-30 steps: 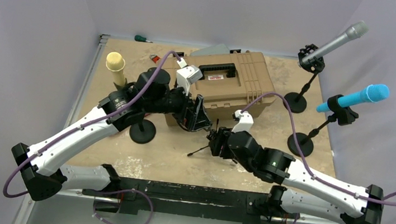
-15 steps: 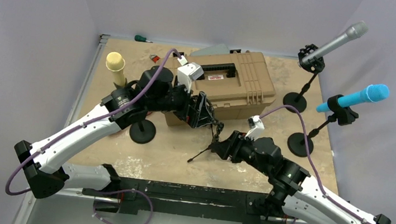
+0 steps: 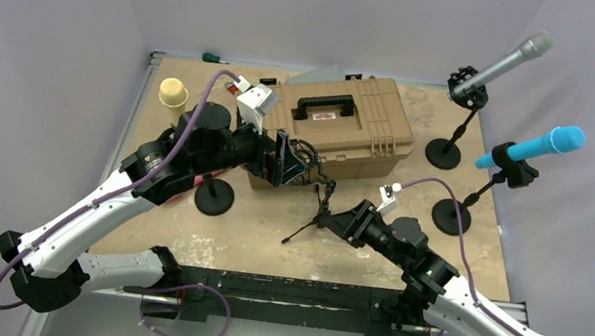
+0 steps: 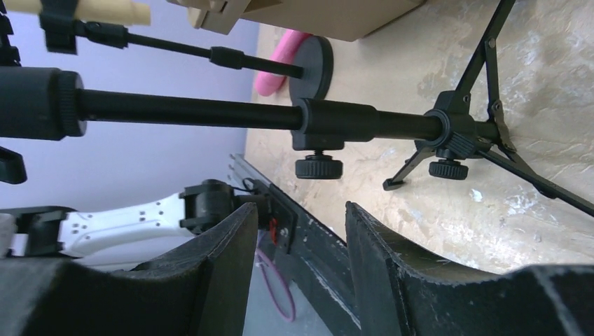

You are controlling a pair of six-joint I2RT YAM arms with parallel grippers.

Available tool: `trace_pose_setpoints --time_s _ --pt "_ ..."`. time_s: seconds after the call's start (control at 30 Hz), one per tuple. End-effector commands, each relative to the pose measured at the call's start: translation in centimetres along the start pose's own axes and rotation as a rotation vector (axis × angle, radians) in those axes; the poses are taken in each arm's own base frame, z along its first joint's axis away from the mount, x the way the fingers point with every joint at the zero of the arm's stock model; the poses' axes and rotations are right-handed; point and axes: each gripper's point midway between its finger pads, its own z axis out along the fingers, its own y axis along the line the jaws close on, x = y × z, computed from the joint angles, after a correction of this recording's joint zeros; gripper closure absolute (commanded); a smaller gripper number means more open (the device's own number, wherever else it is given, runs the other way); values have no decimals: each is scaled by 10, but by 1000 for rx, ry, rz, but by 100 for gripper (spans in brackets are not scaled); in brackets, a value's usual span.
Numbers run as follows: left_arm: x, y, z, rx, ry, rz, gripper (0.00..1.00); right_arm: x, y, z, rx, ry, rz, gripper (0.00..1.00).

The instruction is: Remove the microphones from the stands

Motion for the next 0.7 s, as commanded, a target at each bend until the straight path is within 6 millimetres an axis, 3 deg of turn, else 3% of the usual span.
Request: trace_pose_setpoints --time_s 0.0,0.27,0.67 --pt "-12 -4 -6 7 -71 -10 0 -8 25 -3 -167 -29 136 52" --pt "-11 -6 -10 22 -70 -6 0 -25 20 4 -176 -89 173 55" --pt "-10 -3 -12 7 -66 23 0 -27 6 19 -116 -84 161 57"
